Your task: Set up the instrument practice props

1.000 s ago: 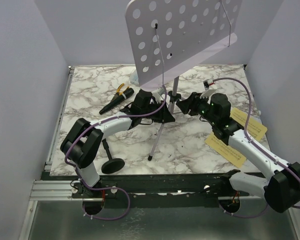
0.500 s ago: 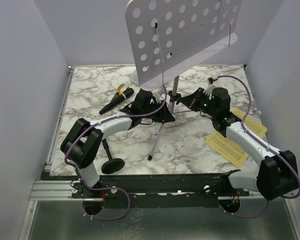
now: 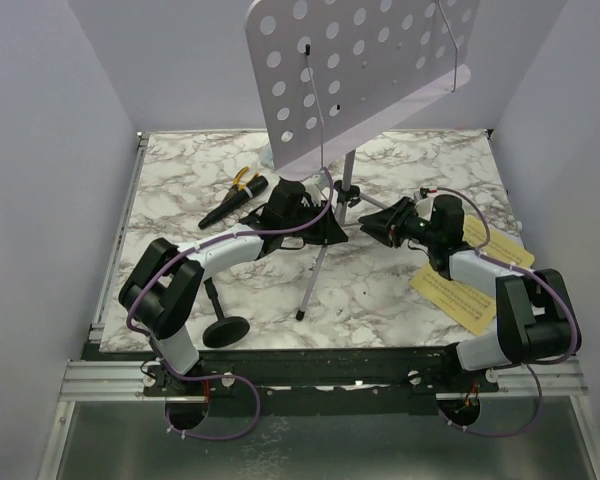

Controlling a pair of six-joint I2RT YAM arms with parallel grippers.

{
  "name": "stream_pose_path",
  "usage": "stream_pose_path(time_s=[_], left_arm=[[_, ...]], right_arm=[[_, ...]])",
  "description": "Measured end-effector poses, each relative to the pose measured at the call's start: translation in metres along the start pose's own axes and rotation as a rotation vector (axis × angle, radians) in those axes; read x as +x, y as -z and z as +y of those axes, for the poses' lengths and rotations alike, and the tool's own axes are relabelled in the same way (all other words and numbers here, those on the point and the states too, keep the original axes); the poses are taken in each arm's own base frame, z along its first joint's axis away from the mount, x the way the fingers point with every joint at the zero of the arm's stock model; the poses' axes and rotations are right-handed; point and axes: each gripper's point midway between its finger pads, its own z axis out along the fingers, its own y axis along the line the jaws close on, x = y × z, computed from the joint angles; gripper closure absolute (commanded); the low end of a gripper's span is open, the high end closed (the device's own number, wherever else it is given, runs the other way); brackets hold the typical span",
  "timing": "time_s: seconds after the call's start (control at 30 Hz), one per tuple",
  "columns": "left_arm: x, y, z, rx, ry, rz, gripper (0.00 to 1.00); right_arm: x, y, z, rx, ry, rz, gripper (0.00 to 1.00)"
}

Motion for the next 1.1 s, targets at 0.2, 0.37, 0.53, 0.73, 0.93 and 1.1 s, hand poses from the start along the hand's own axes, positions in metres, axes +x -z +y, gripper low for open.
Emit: stream_pose_path(time_s=[0.2,0.37,0.53,0.73,0.93,1.1], left_arm=[[-0.001,0.001,0.001,-0.01,-0.008,-0.003,0.94],[-0.001,0.002,0.003,-0.024,-0.009,-0.004,0.94],[-0.001,0.002,0.003,-0.024,-0.01,-0.002,0.94],[-0.001,0.002,0.003,-0.025,-0.012,-0.002,0.94],[-0.001,0.002,0.003,-0.025,-0.012,-0.001,0.94],[-0.001,0.002,0.003,-0.024,-0.012,-0.002,0.94]], right_arm=[[-0.004,0.002,-0.002,0.051,0.255,0.017,0.45],[-0.011,0.023,0.022,0.048,0.674,-0.064,0.37],[-0.001,0.021,0.055,-0.024,1.116,-0.138,0.16],[0.003,0.014,0.053,-0.118,1.519,-0.187,0.18],[-0.004,0.007,0.061,-0.18,1.862,-0.254,0.32],[0.011,0.0,0.062,-0.273,2.04,-0.252,0.32]])
